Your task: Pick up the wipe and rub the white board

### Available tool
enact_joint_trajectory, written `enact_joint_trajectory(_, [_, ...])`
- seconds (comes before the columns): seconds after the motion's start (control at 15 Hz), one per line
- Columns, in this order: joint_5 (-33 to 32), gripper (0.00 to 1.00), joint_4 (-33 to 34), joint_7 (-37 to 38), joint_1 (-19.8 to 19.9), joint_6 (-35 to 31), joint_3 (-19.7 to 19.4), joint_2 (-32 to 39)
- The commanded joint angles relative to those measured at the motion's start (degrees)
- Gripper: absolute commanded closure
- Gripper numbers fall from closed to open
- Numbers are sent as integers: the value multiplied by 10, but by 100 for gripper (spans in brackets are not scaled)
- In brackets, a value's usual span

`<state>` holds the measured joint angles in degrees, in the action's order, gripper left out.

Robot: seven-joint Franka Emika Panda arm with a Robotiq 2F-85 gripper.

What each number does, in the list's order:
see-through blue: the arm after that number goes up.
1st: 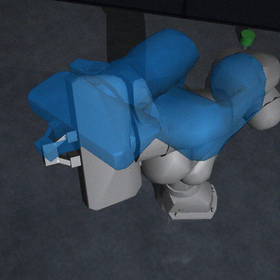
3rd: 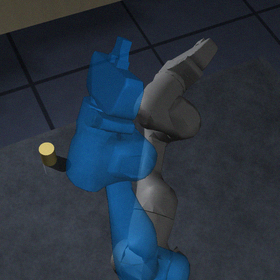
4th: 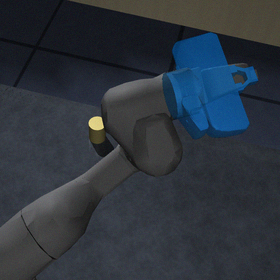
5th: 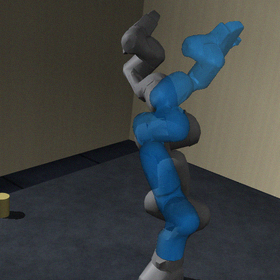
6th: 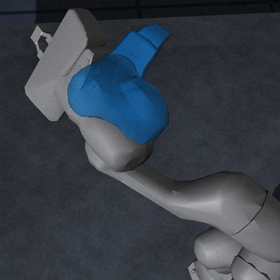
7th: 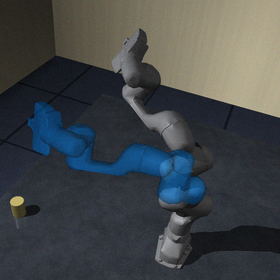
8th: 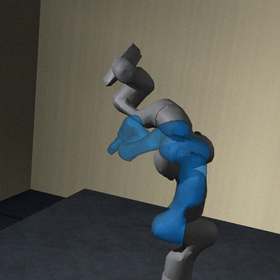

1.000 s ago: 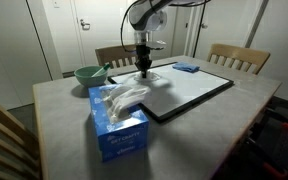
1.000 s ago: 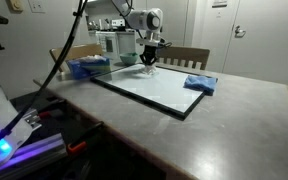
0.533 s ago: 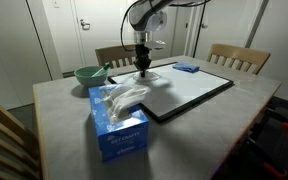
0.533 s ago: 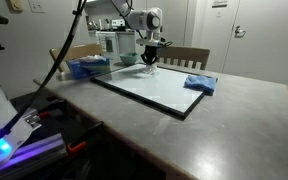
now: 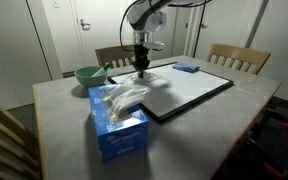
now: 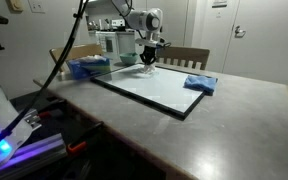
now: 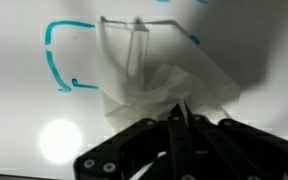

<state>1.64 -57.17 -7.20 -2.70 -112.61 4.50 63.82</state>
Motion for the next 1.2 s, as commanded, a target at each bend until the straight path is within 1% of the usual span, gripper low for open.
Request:
enact_joint_trajectory(0.0, [11,100,29,6,4,-9,1,72])
enact_joint_trajectory(0.13, [18,100,34,8,6,-1,3,75])
enact_joint_trajectory(0.27, [20,100,36,21,9,0,-4,75])
enact_joint_trajectory(0.73, [19,100,20,109,15,-6,-34,62])
enact_joint_trajectory(0.87, [33,100,20,113,26,-5,-25,63])
enact_joint_trajectory(1.0, [68,100,28,76,41,7,9,71])
enact_joint_trajectory(1.13, [89,100,32,33,42,16,33,75])
